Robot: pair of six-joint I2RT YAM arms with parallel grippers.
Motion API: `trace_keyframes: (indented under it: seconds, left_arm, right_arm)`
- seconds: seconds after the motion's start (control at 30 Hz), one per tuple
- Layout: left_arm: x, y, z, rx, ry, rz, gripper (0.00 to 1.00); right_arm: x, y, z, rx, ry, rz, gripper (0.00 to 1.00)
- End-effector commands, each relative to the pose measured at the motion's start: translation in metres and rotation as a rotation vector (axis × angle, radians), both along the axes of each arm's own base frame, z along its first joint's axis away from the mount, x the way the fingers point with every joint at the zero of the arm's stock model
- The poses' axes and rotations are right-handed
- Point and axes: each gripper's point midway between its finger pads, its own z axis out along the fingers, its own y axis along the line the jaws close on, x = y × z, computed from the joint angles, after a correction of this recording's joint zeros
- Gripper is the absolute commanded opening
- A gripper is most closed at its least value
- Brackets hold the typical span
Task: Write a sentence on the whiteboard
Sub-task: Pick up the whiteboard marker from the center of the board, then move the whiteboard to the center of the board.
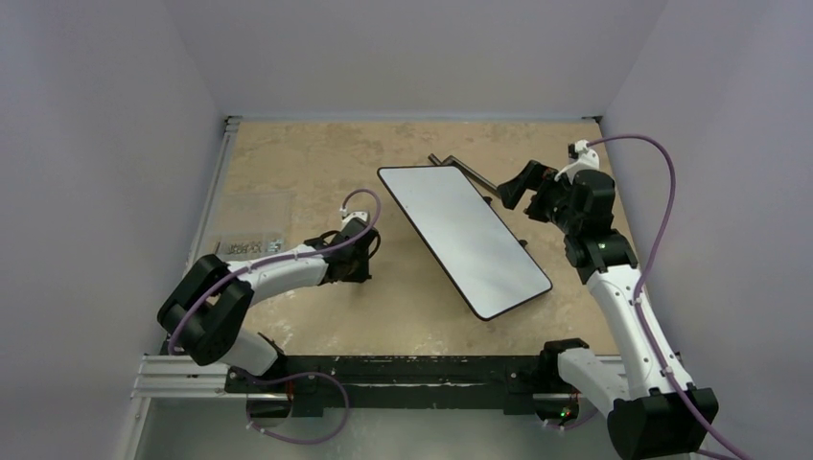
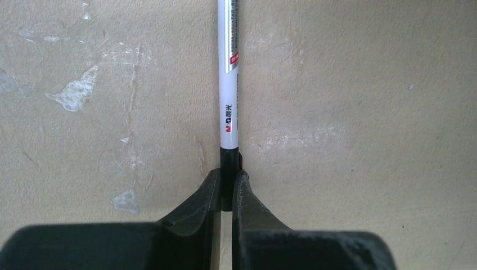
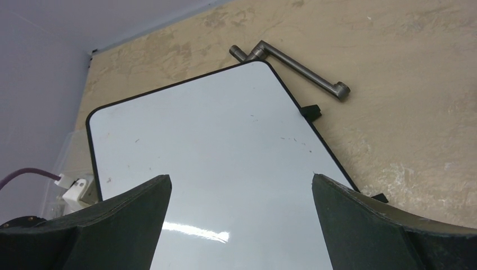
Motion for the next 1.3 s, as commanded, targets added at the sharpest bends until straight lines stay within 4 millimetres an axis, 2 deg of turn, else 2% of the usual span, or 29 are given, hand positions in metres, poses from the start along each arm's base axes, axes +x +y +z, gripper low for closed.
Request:
trace_keyframes:
  seconds: [0.0, 0.1, 0.27, 0.47, 0.53, 0.57, 0.67, 0.73, 0.9, 1.0, 1.1, 1.27]
  left_arm:
    - [-0.003, -0.001, -0.001, -0.002, 0.01, 0.005, 0.0]
    - [-0.007, 0.0, 0.014, -0.024, -0.001, 0.007, 0.0]
    - [-0.017, 0.007, 0.048, -0.048, -0.017, 0.004, 0.0]
    - [-0.034, 0.023, 0.091, -0.063, -0.057, -0.015, 0.0]
    - [-0.039, 0.03, 0.104, -0.055, -0.078, -0.019, 0.0]
    - [-0.041, 0.034, 0.111, -0.052, -0.089, -0.023, 0.0]
    - [-0.048, 0.043, 0.13, -0.047, -0.118, -0.039, 0.0]
    - [-0.053, 0.05, 0.139, -0.04, -0.13, -0.04, 0.0]
    - [-0.07, 0.064, 0.152, -0.059, -0.147, -0.034, 0.0]
    - [-0.079, 0.072, 0.16, -0.065, -0.16, -0.031, 0.0]
    - [-0.082, 0.076, 0.172, -0.075, -0.188, -0.043, 0.0]
    - [-0.08, 0.089, 0.186, -0.008, -0.226, -0.061, 0.0]
  right_arm:
    - [0.005, -0.013, -0.025, -0.058, 0.064, -0.061, 0.99]
    - [0.007, -0.032, -0.048, -0.1, 0.144, -0.169, 0.99]
    - [0.004, -0.078, -0.092, -0.23, 0.306, -0.412, 0.99]
    - [0.0, -0.095, -0.142, -0.305, 0.446, -0.511, 0.91]
    - [0.004, -0.094, -0.154, -0.301, 0.448, -0.516, 0.85]
    - [0.003, -0.096, -0.165, -0.305, 0.456, -0.526, 0.8]
    - [0.008, -0.101, -0.183, -0.318, 0.483, -0.566, 0.65]
    - [0.012, -0.105, -0.19, -0.339, 0.497, -0.592, 0.55]
    - [0.017, -0.111, -0.202, -0.376, 0.531, -0.62, 0.44]
    - [0.012, -0.111, -0.212, -0.394, 0.572, -0.614, 0.34]
    - [0.013, -0.103, -0.212, -0.38, 0.58, -0.566, 0.24]
    - [0.01, -0.083, -0.217, -0.327, 0.611, -0.472, 0.2]
